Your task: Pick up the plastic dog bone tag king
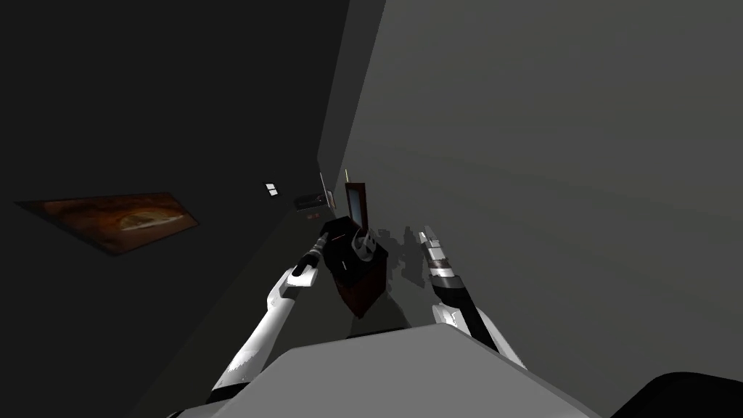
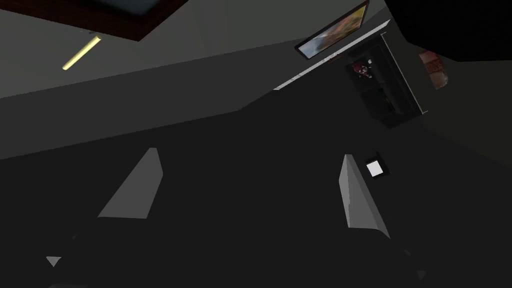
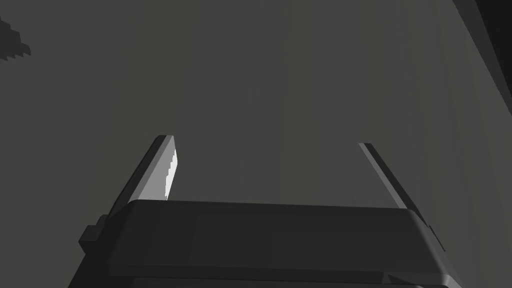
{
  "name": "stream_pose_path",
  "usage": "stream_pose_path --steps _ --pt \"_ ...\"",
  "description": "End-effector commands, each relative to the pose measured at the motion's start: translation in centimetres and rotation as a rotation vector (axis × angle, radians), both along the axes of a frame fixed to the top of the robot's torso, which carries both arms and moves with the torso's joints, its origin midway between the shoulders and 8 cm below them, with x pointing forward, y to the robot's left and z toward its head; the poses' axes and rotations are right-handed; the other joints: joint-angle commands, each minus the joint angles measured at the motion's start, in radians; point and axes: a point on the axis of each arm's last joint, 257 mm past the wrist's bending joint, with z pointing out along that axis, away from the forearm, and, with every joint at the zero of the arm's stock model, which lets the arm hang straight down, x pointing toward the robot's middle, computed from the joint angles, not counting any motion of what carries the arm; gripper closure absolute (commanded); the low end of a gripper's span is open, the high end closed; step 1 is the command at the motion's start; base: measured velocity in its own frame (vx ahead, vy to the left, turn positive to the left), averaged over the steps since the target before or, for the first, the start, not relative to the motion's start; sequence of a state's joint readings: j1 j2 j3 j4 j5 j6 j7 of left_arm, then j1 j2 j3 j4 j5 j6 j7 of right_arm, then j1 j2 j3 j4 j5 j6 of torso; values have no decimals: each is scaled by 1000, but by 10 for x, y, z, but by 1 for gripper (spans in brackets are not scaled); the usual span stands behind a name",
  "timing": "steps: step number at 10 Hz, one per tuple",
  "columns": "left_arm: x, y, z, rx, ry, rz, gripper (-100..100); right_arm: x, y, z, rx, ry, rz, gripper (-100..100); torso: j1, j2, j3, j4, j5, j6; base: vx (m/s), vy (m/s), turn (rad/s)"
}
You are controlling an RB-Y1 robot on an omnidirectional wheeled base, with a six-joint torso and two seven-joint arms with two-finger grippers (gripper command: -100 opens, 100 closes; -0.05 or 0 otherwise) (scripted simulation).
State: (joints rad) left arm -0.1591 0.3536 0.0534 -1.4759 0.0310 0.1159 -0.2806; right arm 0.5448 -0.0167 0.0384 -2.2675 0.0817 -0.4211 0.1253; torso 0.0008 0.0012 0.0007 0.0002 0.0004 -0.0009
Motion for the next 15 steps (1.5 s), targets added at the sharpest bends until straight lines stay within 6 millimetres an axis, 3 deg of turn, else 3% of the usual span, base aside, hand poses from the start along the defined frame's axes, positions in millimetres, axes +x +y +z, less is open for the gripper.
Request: stream_pose_path --steps 1,6,7,8,10,15 --pt "5 16 -15 35 60 30 -100 0 0 0 0 0 0 0 0 0 0 0 0 0 -34 -3 -163" --pt "8 53 -63 87 212 97 -100 0 0 0 0 0 0 0 -1 -1 0 0 0 0 -26 -6 -134" --pt "12 65 -65 115 246 116 -100 0 0 0 0 0 0 0 -1 -1 0 0 0 0 -22 -20 -157" --pt "8 69 -78 113 273 125 -100 0 0 0 0 0 0 0 -2 -1 -1 0 0 0 -21 -16 -108" --pt "7 71 -82 112 280 127 -100 0 0 0 0 0 0 0 -1 -1 -1 0 0 0 -5 -3 1" --pt "-6 116 -128 176 472 200 -100 0 0 0 0 0 0 0 -2 -1 -1 0 0 0 -17 -20 -159"
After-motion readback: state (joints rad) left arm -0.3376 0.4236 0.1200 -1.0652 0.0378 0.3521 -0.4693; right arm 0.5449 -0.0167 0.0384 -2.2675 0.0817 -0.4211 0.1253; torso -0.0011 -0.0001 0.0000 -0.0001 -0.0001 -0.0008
